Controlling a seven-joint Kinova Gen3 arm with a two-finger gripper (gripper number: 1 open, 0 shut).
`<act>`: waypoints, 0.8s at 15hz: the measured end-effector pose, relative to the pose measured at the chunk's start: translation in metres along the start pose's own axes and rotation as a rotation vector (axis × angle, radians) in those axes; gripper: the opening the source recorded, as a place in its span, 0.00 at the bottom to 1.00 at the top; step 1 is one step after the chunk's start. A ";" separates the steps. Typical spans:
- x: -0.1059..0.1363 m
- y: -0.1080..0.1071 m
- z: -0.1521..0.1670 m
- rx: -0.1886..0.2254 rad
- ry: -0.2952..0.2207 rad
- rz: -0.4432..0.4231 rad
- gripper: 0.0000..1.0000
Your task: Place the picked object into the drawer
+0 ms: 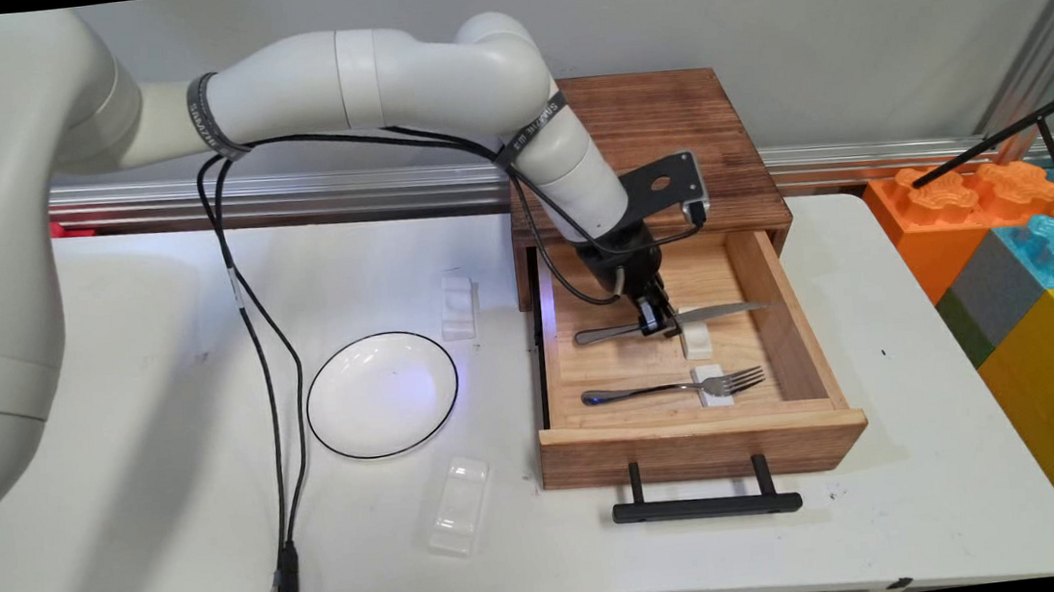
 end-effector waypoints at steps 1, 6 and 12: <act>-0.001 0.000 0.001 -0.001 -0.001 0.002 0.00; -0.004 0.001 0.006 -0.011 -0.006 0.031 0.00; -0.005 0.000 0.010 -0.005 -0.004 0.069 1.00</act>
